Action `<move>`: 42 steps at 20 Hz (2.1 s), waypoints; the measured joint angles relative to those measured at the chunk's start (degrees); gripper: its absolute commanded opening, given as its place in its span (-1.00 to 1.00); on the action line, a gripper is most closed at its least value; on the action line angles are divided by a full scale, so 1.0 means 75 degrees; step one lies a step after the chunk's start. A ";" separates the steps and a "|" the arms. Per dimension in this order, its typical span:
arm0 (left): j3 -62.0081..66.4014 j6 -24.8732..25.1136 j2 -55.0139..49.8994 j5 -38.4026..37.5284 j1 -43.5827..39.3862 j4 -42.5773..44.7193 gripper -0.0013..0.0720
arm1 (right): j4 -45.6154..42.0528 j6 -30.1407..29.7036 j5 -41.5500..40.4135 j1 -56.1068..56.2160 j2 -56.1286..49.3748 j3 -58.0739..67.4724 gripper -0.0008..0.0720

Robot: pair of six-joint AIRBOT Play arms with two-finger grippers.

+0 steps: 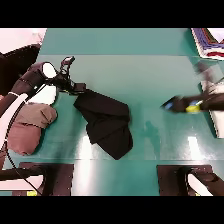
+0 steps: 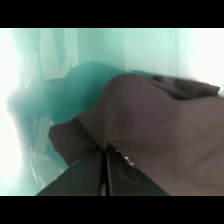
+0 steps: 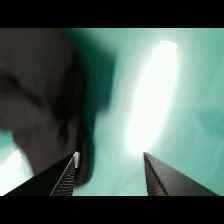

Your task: Fold the shirts.

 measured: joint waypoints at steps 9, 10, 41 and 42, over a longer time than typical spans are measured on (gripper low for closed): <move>0.0131 0.0017 -0.0006 -0.0032 0.0003 -0.0006 -0.89 | 0.1419 0.0125 -0.1617 0.2736 -0.2264 -0.1553 0.17; 0.0131 0.0026 -0.0006 -0.0029 0.0003 -0.0006 -0.89 | 0.1536 0.0128 -0.1641 0.2888 -0.2556 -0.1393 -0.14; 0.2827 0.0283 0.4712 -0.2177 0.0000 0.0230 -0.90 | -0.3678 0.1259 0.1195 -0.0073 -0.0583 0.7341 -0.94; 0.2515 0.0318 0.4540 -0.2296 0.0003 0.0239 -0.90 | -0.3687 0.1256 0.1317 -0.0026 -0.0909 0.7315 -0.94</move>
